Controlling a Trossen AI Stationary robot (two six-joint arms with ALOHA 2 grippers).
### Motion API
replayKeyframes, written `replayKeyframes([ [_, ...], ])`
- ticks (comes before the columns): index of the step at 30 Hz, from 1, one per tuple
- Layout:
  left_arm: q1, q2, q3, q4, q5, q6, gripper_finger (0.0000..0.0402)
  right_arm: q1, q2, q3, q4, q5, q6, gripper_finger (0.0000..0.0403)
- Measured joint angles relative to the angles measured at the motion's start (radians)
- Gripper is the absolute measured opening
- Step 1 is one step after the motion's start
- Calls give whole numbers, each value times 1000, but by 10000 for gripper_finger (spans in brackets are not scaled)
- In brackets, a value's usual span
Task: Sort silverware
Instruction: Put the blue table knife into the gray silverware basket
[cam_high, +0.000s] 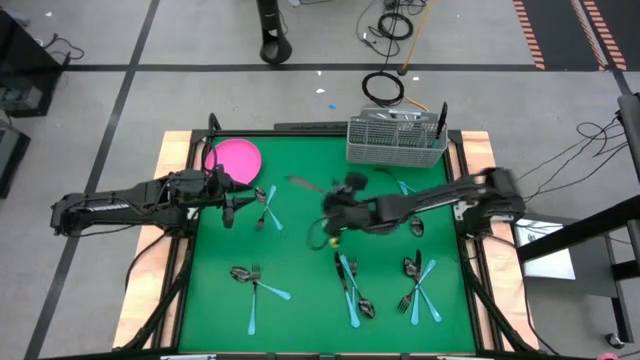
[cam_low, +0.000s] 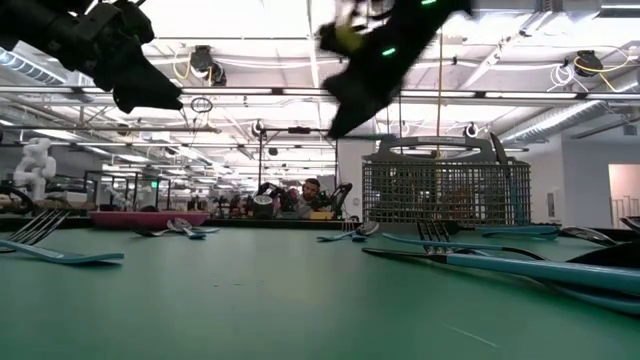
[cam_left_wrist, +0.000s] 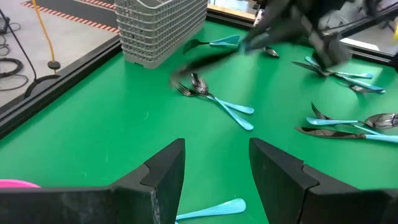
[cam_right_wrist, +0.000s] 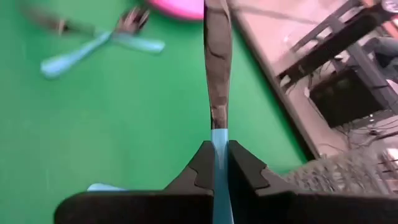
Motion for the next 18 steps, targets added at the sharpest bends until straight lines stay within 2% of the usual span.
replayKeyframes([
  [3, 0, 0, 0, 0, 0, 10, 180, 0, -170, -150, 119, 69, 4, 1],
  [8, 0, 0, 0, 4, -1, 8, 180, -24, -454, -351, 221, 253, -9, 0],
  [13, 0, 0, 0, 15, -1, 15, 180, -127, -678, -548, 343, 290, -20, 0],
  [18, 0, 0, 0, 40, -3, 17, 180, -259, -816, -710, 518, 324, -102, 0],
])
